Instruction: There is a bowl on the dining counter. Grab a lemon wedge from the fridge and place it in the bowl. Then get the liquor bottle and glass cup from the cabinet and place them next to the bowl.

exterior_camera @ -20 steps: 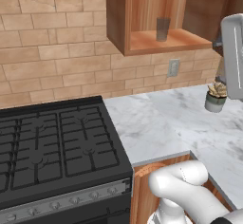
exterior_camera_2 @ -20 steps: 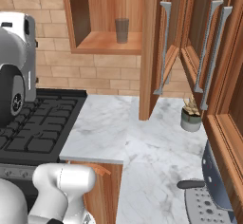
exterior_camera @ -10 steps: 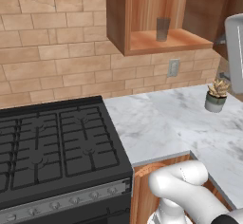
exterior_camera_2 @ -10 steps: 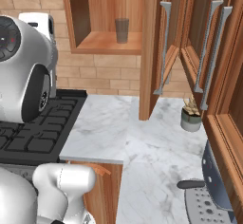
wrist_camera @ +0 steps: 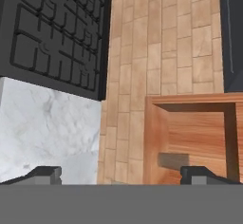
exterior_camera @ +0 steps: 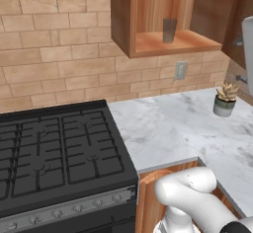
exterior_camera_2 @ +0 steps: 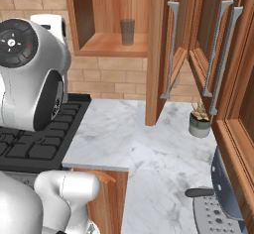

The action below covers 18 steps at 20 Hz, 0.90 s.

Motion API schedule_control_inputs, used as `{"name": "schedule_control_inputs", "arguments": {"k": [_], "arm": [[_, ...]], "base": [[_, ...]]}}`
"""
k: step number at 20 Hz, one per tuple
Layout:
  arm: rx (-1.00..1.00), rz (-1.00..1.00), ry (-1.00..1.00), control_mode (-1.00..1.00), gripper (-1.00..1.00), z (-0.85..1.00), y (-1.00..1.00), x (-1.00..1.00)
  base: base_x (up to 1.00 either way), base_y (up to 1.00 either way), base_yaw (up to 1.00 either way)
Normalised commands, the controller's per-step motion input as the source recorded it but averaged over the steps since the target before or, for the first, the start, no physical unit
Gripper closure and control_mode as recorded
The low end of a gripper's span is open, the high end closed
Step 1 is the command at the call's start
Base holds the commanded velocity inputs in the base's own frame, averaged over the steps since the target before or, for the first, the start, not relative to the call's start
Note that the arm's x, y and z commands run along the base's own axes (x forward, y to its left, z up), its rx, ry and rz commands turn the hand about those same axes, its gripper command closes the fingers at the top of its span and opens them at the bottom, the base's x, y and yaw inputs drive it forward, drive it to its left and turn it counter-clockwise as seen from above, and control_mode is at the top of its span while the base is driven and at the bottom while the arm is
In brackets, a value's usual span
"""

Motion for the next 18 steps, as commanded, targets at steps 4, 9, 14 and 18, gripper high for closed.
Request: {"name": "schedule_control_inputs", "arguments": {"k": [4,9,14,18], "arm": [[0.0,0.0,0.0,-1.0,-1.0,0.0,-0.05,0.03],[0.0,0.06,0.0,-1.0,-1.0,0.0,-0.08,0.28],[-0.02,0.06,0.0,-1.0,-1.0,0.0,0.07,0.8],[-0.01,0.01,-0.06,-1.0,-1.0,0.0,0.09,0.83]], "base": [[0.0,0.0,0.0],[0.0,0.0,0.0],[0.0,0.0,0.0],[0.0,0.0,0.0]]}}
